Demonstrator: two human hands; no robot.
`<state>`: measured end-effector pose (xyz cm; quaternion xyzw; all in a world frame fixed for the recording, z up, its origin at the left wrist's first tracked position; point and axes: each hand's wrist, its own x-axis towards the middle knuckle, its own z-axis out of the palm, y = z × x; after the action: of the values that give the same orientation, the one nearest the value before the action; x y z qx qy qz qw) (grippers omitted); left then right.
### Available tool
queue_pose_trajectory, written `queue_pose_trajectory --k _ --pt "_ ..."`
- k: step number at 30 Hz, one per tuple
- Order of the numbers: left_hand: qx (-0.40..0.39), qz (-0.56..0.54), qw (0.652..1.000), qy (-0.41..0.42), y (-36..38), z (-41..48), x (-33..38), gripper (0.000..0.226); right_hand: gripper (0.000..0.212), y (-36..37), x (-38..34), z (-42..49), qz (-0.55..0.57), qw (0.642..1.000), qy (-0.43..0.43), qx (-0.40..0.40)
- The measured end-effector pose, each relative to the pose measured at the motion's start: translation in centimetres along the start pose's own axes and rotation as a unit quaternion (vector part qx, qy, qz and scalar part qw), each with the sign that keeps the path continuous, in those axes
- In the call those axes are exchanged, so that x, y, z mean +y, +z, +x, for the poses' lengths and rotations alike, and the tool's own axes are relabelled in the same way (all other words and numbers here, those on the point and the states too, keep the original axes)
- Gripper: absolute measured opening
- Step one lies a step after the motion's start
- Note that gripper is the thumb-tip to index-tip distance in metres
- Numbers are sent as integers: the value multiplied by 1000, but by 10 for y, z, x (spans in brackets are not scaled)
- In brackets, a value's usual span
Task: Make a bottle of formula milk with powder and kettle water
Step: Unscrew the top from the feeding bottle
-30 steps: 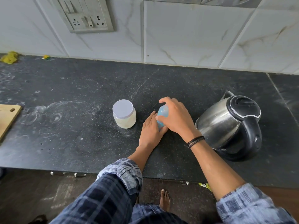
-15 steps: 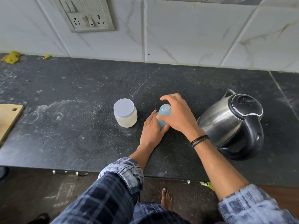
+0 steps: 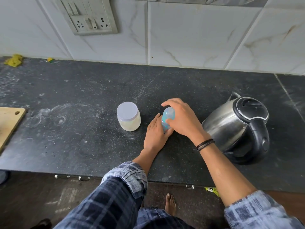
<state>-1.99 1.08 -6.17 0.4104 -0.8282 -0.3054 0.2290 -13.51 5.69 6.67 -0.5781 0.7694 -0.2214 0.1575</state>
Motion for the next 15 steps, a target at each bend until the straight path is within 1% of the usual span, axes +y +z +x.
queue_pose_trajectory --k 2,4,6,9,11,15 --pt "-5 6 1000 2 0 1 -1 73 56 -1 -1 0 -3 1000 6 9" --pt "-5 -2 1000 0 1 1 -1 72 50 0 -2 0 -11 1000 20 15" --pt "-2 -8 1000 -2 0 1 0 73 46 1 -1 -1 -11 1000 19 4" --pt "0 -6 1000 0 -1 1 0 73 55 -2 0 1 -1 1000 -1 -15" --pt "-4 -3 1000 1 0 2 -1 72 55 -2 -1 1 -17 1000 -2 -10" --pt "-2 -10 1000 3 -1 1 0 71 43 0 -2 0 -37 999 11 0"
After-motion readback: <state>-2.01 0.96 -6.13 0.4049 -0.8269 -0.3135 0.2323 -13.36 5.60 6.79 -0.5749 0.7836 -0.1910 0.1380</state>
